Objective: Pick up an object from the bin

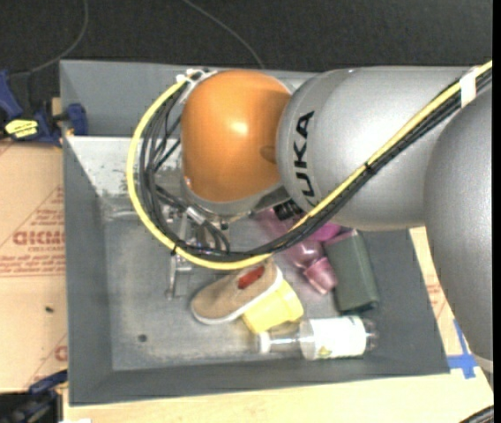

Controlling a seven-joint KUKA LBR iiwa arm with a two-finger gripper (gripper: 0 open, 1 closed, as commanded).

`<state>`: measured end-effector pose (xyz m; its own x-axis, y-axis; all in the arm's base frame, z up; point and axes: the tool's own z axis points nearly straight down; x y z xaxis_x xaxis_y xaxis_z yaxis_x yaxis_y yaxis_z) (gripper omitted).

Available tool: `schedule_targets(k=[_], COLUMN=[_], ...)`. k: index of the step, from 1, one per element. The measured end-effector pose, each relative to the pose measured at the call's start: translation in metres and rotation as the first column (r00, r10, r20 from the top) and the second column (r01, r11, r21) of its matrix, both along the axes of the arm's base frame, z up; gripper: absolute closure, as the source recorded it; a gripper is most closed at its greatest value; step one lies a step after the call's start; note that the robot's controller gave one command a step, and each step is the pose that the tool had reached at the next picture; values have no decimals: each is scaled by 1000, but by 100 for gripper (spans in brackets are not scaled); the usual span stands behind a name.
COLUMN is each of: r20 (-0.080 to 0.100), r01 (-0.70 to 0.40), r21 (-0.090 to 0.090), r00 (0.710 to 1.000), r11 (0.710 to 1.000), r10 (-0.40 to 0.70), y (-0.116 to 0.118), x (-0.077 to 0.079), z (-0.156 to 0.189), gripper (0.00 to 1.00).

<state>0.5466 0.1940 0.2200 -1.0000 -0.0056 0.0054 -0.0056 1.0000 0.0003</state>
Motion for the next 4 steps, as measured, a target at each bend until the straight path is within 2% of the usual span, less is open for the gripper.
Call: schedule_targets(k=[1, 2, 3, 4], r20=[8, 7, 10, 10], r01=[5, -192, -250, -332], r21=[2, 0, 0, -1], r00=[1000, 981, 968, 943], r11=[1000, 981, 968, 943], r10=[-5, 192, 250, 332], y=[-1, -70, -92, -127], x=[2, -1, 5, 42], z=[5, -89, -70, -83], gripper=[0, 0, 0, 0])
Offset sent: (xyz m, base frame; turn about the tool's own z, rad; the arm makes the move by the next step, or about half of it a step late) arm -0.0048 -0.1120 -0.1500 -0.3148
